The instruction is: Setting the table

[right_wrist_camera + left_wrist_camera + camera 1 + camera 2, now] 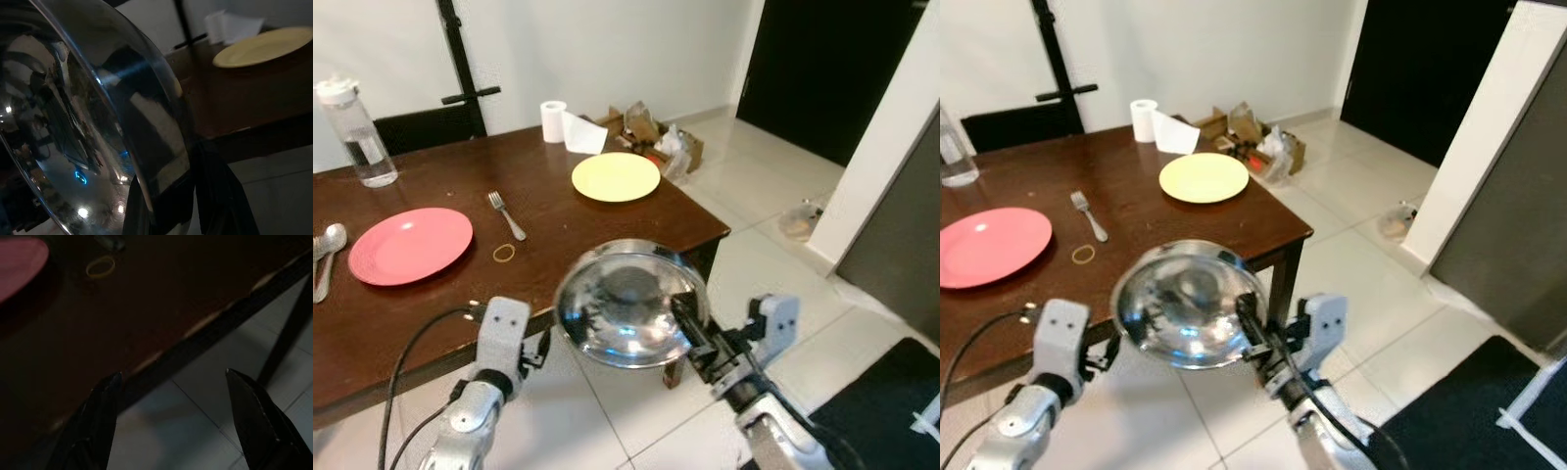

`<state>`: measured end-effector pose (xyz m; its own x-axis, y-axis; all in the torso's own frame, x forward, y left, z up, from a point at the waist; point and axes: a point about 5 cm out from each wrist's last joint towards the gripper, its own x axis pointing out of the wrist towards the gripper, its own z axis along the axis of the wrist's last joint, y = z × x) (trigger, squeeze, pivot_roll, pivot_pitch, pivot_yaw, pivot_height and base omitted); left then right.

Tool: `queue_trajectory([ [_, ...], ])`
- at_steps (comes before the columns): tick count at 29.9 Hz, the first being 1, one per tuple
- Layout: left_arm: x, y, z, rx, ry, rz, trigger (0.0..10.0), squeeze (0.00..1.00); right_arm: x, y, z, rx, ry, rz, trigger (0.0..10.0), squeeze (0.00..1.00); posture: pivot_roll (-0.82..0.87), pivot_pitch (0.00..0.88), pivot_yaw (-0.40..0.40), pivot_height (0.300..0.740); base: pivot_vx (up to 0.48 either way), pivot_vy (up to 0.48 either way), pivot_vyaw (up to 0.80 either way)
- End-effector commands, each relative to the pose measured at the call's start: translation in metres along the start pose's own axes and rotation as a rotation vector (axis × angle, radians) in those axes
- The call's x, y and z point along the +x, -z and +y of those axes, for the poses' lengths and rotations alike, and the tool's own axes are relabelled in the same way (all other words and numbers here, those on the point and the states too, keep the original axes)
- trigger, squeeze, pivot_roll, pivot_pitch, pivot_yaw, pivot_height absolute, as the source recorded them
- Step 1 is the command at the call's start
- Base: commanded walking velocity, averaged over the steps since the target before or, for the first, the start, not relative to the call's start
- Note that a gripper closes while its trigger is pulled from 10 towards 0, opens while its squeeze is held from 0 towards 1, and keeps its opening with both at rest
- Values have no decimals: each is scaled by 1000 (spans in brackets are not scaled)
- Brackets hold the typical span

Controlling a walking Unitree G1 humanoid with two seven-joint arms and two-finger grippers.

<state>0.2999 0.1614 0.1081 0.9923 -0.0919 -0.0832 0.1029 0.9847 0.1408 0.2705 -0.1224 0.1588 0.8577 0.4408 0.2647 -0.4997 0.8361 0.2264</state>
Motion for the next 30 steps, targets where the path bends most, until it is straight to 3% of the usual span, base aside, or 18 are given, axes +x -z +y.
queue_trajectory([
  [1,0,-2,2,15,-10,-1,10000,0,0,-14,-9,5,52,-61,10000,0,23,73,77,740,0,0,769],
  [4,1,-6,2,15,-12,-17,10000,0,1,-21,-12,10,74,-92,10000,0,24,72,77,740,0,0,769],
  [7,7,-31,6,29,-29,-95,10000,0,9,-61,-23,32,122,-242,10000,0,21,72,80,740,0,0,685],
  [9,13,-49,10,21,-47,-136,10000,0,12,-76,-28,102,148,-302,10000,0,21,72,80,740,0,0,0],
  [13,16,-60,14,23,-63,-167,10000,0,13,-79,-31,176,168,-316,10000,0,21,72,80,740,0,0,0],
  [16,20,-77,19,71,-91,-234,10000,0,11,-75,-36,245,207,-319,10000,0,26,75,75,740,320,0,0],
  [30,20,-85,11,66,-81,-262,10000,0,12,-71,-29,238,164,-260,10000,0,24,78,79,740,480,0,0],
])
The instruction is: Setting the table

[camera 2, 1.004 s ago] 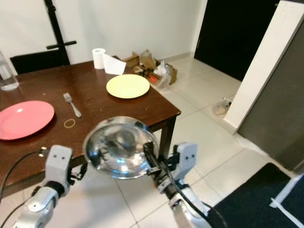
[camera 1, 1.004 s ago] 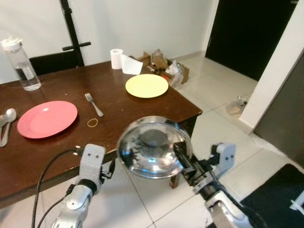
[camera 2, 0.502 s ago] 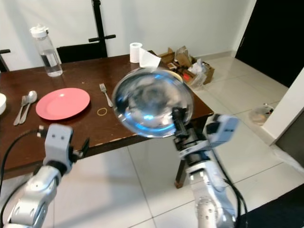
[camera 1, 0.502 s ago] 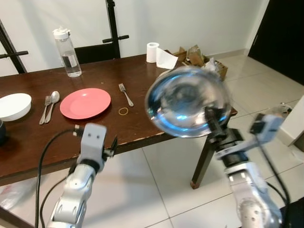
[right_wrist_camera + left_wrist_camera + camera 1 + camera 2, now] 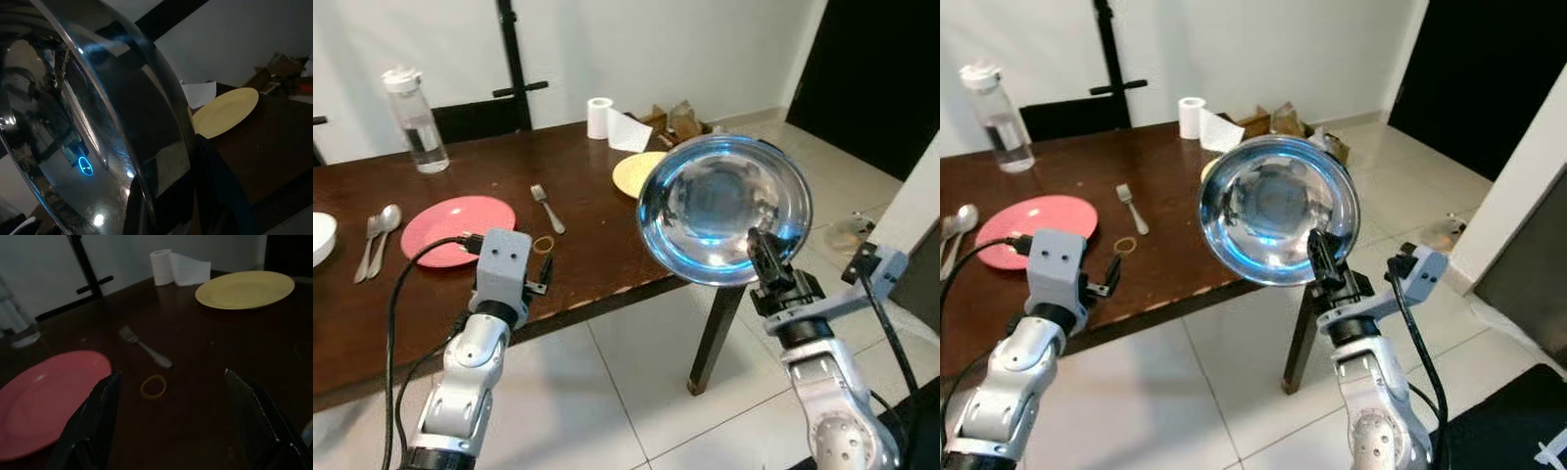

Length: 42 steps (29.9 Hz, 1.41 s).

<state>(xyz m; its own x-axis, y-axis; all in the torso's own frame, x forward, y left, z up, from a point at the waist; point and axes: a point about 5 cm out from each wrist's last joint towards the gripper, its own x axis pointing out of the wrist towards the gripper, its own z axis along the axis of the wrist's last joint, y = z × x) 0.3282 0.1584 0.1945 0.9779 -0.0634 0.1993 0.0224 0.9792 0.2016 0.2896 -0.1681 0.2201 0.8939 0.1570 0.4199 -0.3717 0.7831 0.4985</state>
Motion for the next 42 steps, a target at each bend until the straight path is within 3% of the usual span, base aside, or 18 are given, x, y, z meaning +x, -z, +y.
queue_trajectory([
  [1,-2,2,-1,1,-4,12,10000,0,-2,1,6,2,-37,16,10000,0,24,79,79,740,480,0,0],
  [9,-3,3,0,2,-10,10,10000,0,-3,5,5,2,-36,30,10000,0,27,80,78,740,480,0,0],
  [17,-3,4,-1,5,-7,11,10000,0,-3,7,3,-21,-27,45,10000,0,28,78,81,740,480,0,698],
  [30,-3,6,-1,2,-3,16,10000,0,-2,5,-2,-18,8,38,10000,0,25,78,80,740,480,0,0],
  [37,-3,8,-2,-20,21,42,10000,0,-3,-6,-28,-149,208,-7,10000,0,25,80,81,740,343,0,0],
  [39,-7,10,-11,-37,125,69,10000,0,-7,-12,-45,-215,320,-11,10000,0,24,82,84,740,0,0,0],
  [42,-9,10,-14,-43,176,71,10000,0,-8,-12,-49,-224,341,-3,10000,0,23,82,84,740,0,0,0],
])
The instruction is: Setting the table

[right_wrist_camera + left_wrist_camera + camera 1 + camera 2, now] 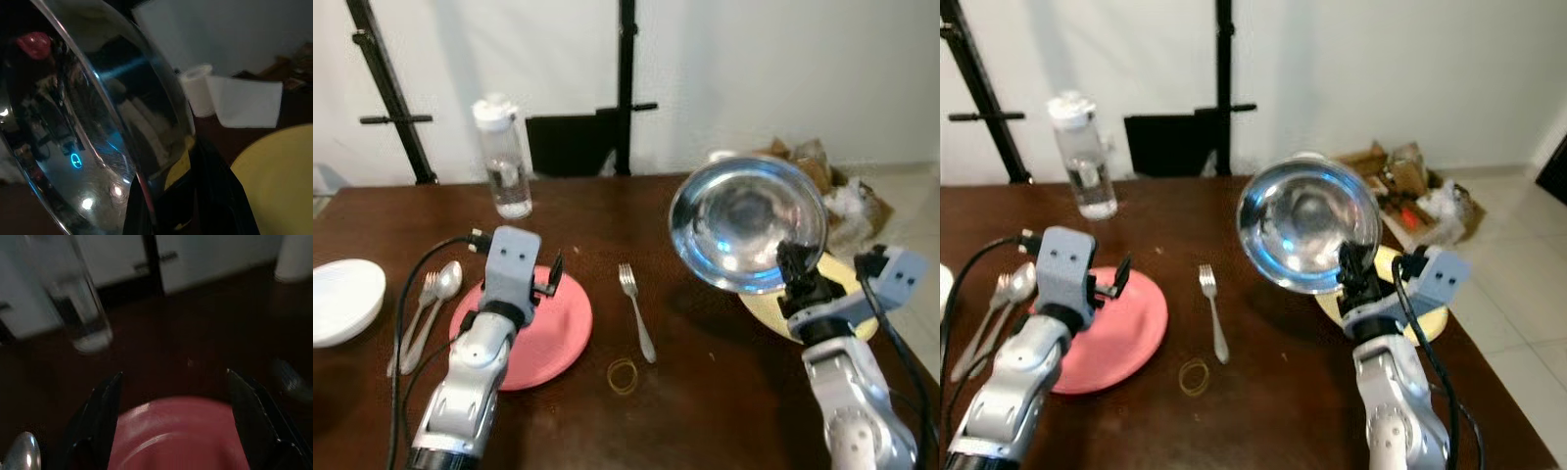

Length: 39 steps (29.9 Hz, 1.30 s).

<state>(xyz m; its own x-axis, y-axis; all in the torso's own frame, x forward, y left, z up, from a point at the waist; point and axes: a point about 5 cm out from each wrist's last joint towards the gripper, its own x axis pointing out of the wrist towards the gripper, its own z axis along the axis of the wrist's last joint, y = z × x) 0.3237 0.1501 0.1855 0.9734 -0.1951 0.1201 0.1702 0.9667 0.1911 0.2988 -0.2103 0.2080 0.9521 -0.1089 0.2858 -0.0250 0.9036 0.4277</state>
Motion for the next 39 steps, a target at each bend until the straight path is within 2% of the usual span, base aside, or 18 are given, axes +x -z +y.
queue_trajectory([
  [1,-4,4,-6,-24,65,26,10000,0,-2,5,-10,-23,55,31,10000,0,23,82,84,740,0,0,0],
  [2,-9,2,-12,-49,175,34,10000,0,-3,9,-17,-31,101,73,10000,0,24,82,83,740,0,0,0],
  [4,-13,0,-16,-53,253,38,10000,0,-3,12,-22,-50,134,106,10000,0,24,82,83,740,0,0,0],
  [5,-13,0,-16,-53,253,38,10000,0,-3,12,-22,-50,134,106,10000,0,24,82,83,740,0,0,0],
  [10,-25,-5,-18,-45,424,38,10000,0,-3,20,-39,-75,213,174,10000,0,31,83,81,740,0,0,0],
  [11,-25,-5,-18,-45,424,38,10000,0,-3,20,-39,-75,213,174,10000,0,31,83,81,740,0,0,0],
  [13,-29,-11,-14,-50,485,34,10000,0,-1,23,-41,-32,220,202,10000,0,33,84,80,740,0,0,0],
  [17,-33,-24,-2,-29,584,27,10000,0,6,24,-30,149,128,241,10000,0,42,87,74,740,0,0,0],
  [18,-33,-24,-2,-29,584,27,10000,0,6,24,-30,149,128,241,10000,0,42,87,74,740,0,0,0],
  [21,-35,-33,4,17,643,13,10000,0,13,23,-15,295,25,290,10000,0,47,90,71,740,0,0,0],
  [23,-36,-38,4,34,668,6,10000,0,20,22,-8,355,-12,311,10000,0,48,94,69,740,0,0,0],
  [28,-38,-41,2,36,687,2,10000,0,30,24,-5,403,-6,341,10000,0,54,104,65,740,0,0,0],
  [32,-45,-51,-2,39,726,-23,10000,0,45,41,2,494,33,428,10000,0,74,127,56,740,0,0,0],
  [36,-52,-61,16,129,730,-11,10000,0,55,54,7,554,66,503,10000,0,108,150,43,740,0,0,0],
  [39,-53,-63,20,149,730,-8,10000,0,56,55,9,556,65,514,10000,0,108,150,43,740,0,0,0],
])
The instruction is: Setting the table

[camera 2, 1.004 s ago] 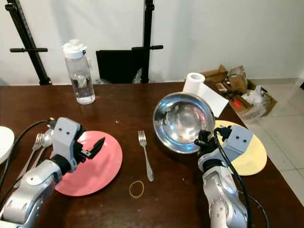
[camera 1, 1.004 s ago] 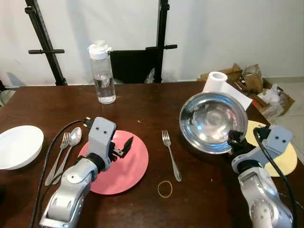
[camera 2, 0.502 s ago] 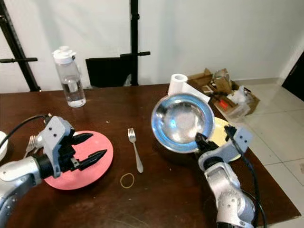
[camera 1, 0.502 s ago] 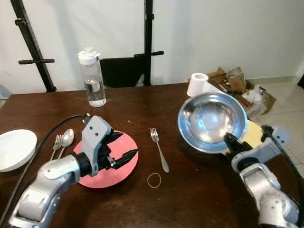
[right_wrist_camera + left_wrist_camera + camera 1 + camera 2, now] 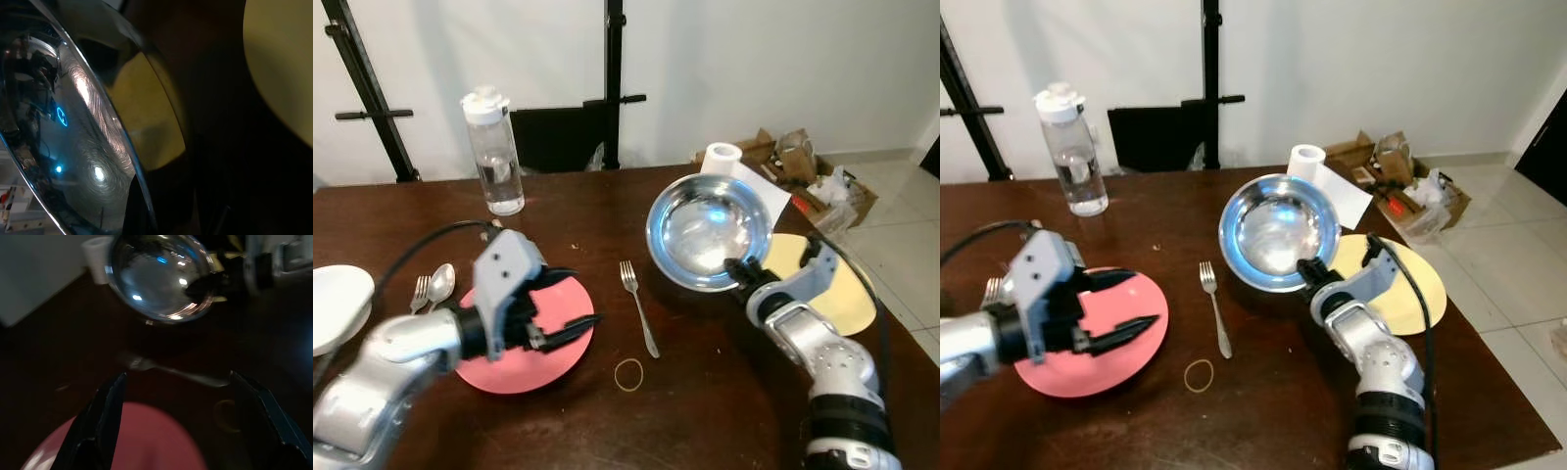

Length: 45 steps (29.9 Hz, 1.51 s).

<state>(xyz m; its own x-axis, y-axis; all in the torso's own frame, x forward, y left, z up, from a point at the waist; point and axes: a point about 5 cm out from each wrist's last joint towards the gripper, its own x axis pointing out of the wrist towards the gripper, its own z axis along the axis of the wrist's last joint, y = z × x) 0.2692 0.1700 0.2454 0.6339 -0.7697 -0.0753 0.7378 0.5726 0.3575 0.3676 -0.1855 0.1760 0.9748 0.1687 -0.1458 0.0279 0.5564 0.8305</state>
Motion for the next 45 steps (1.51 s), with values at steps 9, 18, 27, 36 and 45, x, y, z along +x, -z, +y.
queue_trajectory([
  [9,-17,-9,11,53,6,39,10000,0,18,-21,12,-3,45,-1,10000,0,120,174,33,740,0,0,0],
  [18,-14,-7,6,36,17,33,10000,0,11,-35,-7,10,139,-69,10000,0,104,185,49,740,0,0,0],
  [27,-10,-7,6,29,28,32,10000,0,11,-31,-5,20,110,-47,10000,424,96,187,57,740,0,0,0],
  [36,-8,-6,6,26,22,33,10000,0,9,-36,3,6,79,-65,10000,1000,92,183,54,740,0,0,0],
  [45,-6,-5,4,21,24,28,10000,0,-12,-65,24,-194,56,-224,10000,0,86,180,51,740,0,0,0],
])
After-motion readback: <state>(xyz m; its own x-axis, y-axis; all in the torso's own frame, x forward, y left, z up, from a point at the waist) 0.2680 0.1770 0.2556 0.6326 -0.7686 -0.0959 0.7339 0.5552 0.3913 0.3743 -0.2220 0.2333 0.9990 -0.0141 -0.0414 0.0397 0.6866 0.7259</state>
